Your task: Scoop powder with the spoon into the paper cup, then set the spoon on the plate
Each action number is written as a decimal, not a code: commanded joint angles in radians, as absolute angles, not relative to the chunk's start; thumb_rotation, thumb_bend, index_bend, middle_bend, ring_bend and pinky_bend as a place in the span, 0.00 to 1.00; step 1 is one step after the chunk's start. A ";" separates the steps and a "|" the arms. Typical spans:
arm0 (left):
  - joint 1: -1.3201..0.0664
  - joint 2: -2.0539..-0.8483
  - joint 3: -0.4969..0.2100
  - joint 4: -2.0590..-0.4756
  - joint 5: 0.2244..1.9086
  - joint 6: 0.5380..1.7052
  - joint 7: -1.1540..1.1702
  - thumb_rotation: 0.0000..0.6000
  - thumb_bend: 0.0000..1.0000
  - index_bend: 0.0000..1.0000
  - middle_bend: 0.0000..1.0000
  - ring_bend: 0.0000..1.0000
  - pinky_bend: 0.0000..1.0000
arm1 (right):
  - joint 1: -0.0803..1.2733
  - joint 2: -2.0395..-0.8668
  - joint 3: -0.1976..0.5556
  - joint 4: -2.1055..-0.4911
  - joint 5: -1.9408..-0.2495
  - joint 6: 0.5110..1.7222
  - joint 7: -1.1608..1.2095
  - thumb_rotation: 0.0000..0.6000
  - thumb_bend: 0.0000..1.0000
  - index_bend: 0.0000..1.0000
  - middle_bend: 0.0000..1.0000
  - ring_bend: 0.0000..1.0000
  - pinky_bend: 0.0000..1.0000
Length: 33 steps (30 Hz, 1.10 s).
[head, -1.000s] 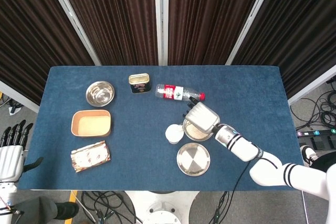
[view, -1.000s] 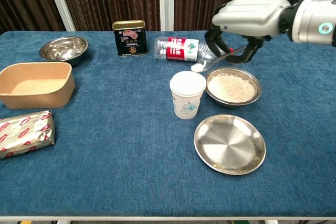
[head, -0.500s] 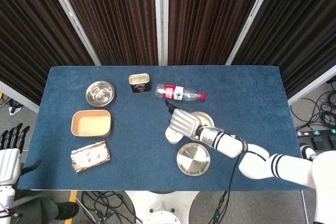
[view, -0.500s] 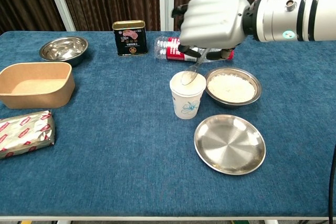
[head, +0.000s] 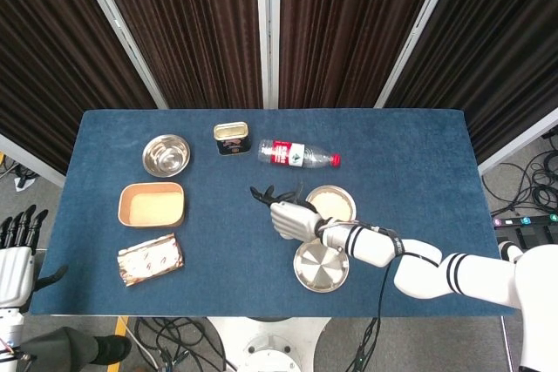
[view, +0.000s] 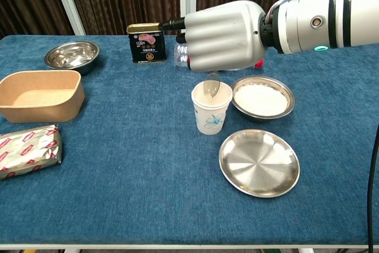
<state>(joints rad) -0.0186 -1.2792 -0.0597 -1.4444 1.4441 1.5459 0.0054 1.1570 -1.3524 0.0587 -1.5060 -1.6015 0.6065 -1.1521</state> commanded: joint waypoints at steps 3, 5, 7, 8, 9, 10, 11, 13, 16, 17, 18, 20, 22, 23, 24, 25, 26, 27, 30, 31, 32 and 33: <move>-0.019 -1.281 -0.060 -1.441 1.447 1.546 0.003 1.00 0.00 0.11 0.08 0.01 0.02 | 1.151 -1.348 0.082 -1.532 -1.539 0.600 -1.242 1.00 0.33 0.64 0.57 0.26 0.00; -0.020 -1.280 -0.061 -1.440 1.450 1.548 0.003 1.00 0.00 0.11 0.08 0.01 0.02 | 1.147 -1.351 0.085 -1.539 -1.522 0.607 -1.275 1.00 0.33 0.64 0.57 0.26 0.00; -0.019 -1.280 -0.061 -1.441 1.453 1.552 0.002 1.00 0.00 0.11 0.08 0.01 0.02 | 1.144 -1.353 0.086 -1.546 -1.511 0.616 -1.301 1.00 0.33 0.65 0.57 0.26 0.00; -0.018 -1.280 -0.062 -1.441 1.454 1.554 0.001 1.00 0.00 0.11 0.08 0.01 0.02 | 1.141 -1.356 0.087 -1.549 -1.508 0.628 -1.318 1.00 0.34 0.65 0.57 0.26 0.00; -0.017 -1.280 -0.062 -1.441 1.454 1.555 0.000 1.00 0.00 0.11 0.08 0.01 0.02 | 1.138 -1.359 0.088 -1.550 -1.507 0.639 -1.331 1.00 0.34 0.66 0.57 0.26 0.00; -0.016 -1.281 -0.060 -1.441 1.454 1.555 -0.002 1.00 0.00 0.11 0.08 0.01 0.02 | 1.135 -1.362 0.088 -1.552 -1.504 0.647 -1.339 1.00 0.34 0.66 0.58 0.26 0.00; -0.015 -1.282 -0.060 -1.440 1.453 1.556 -0.003 1.00 0.00 0.11 0.08 0.01 0.02 | 1.133 -1.365 0.088 -1.555 -1.497 0.652 -1.345 1.00 0.34 0.66 0.58 0.26 0.00; -0.014 -1.283 -0.060 -1.438 1.453 1.556 -0.002 1.00 0.00 0.11 0.08 0.01 0.02 | 1.132 -1.368 0.083 -1.560 -1.490 0.653 -1.356 1.00 0.34 0.66 0.58 0.26 0.00; -0.014 -1.285 -0.059 -1.437 1.456 1.557 -0.005 1.00 0.00 0.11 0.08 0.01 0.02 | 1.130 -1.372 0.076 -1.565 -1.480 0.656 -1.374 1.00 0.34 0.66 0.58 0.26 0.00; -0.014 -1.285 -0.059 -1.436 1.457 1.556 -0.007 1.00 0.00 0.11 0.08 0.01 0.02 | 1.128 -1.373 0.075 -1.566 -1.474 0.659 -1.375 1.00 0.34 0.66 0.58 0.27 0.00; -0.014 -1.285 -0.058 -1.436 1.457 1.556 -0.009 1.00 0.00 0.11 0.08 0.01 0.02 | 1.123 -1.372 0.073 -1.570 -1.466 0.664 -1.374 1.00 0.35 0.66 0.58 0.27 0.00; -0.012 -1.285 -0.058 -1.434 1.457 1.557 -0.010 1.00 0.00 0.11 0.08 0.01 0.02 | 1.114 -1.368 0.070 -1.577 -1.454 0.676 -1.365 1.00 0.35 0.66 0.58 0.27 0.00; -0.012 -1.285 -0.059 -1.432 1.459 1.559 -0.014 1.00 0.00 0.11 0.08 0.01 0.02 | 1.098 -1.362 0.069 -1.586 -1.445 0.702 -1.344 1.00 0.35 0.66 0.58 0.27 0.00; -0.012 -1.285 -0.060 -1.431 1.460 1.560 -0.014 1.00 0.00 0.11 0.08 0.01 0.02 | 1.087 -1.359 0.069 -1.590 -1.444 0.723 -1.325 1.00 0.35 0.66 0.58 0.27 0.00; -0.012 -1.285 -0.060 -1.431 1.460 1.561 -0.014 1.00 0.00 0.11 0.08 0.01 0.02 | 1.076 -1.356 0.070 -1.593 -1.443 0.741 -1.306 1.00 0.35 0.67 0.58 0.27 0.00; -0.012 -1.285 -0.060 -1.431 1.461 1.561 -0.015 1.00 0.00 0.11 0.08 0.01 0.02 | 1.064 -1.353 0.072 -1.596 -1.443 0.763 -1.281 1.00 0.35 0.67 0.58 0.27 0.00; -0.012 -1.286 -0.060 -1.431 1.462 1.562 -0.016 1.00 0.00 0.11 0.08 0.01 0.02 | 1.050 -1.351 0.072 -1.600 -1.445 0.788 -1.253 1.00 0.35 0.67 0.58 0.27 0.00; -0.013 -1.286 -0.060 -1.432 1.462 1.561 -0.015 1.00 0.00 0.11 0.08 0.01 0.02 | 1.033 -1.347 0.076 -1.601 -1.448 0.817 -1.210 1.00 0.35 0.67 0.58 0.27 0.00; -0.016 -1.284 -0.060 -1.435 1.463 1.556 -0.012 1.00 0.00 0.11 0.08 0.01 0.02 | 0.982 -1.336 0.075 -1.609 -1.459 0.891 -1.069 1.00 0.34 0.67 0.58 0.27 0.00; -0.016 -1.283 -0.060 -1.436 1.465 1.556 -0.011 1.00 0.00 0.11 0.08 0.01 0.02 | 0.966 -1.332 0.072 -1.612 -1.466 0.912 -1.021 1.00 0.34 0.67 0.58 0.26 0.00; -0.017 -1.281 -0.061 -1.438 1.467 1.558 -0.009 1.00 0.00 0.11 0.08 0.01 0.02 | 0.944 -1.327 0.066 -1.617 -1.482 0.943 -0.947 1.00 0.34 0.67 0.58 0.26 0.00; -0.018 -1.280 -0.062 -1.440 1.469 1.561 -0.007 1.00 0.00 0.11 0.08 0.01 0.02 | 0.927 -1.326 0.059 -1.618 -1.497 0.968 -0.889 1.00 0.34 0.67 0.58 0.26 0.00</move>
<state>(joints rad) -0.0172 -1.2806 -0.0614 -1.4395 1.4681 1.5599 -0.0080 0.9981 -1.3417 0.0703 -1.6042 -1.4621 0.8707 -1.0645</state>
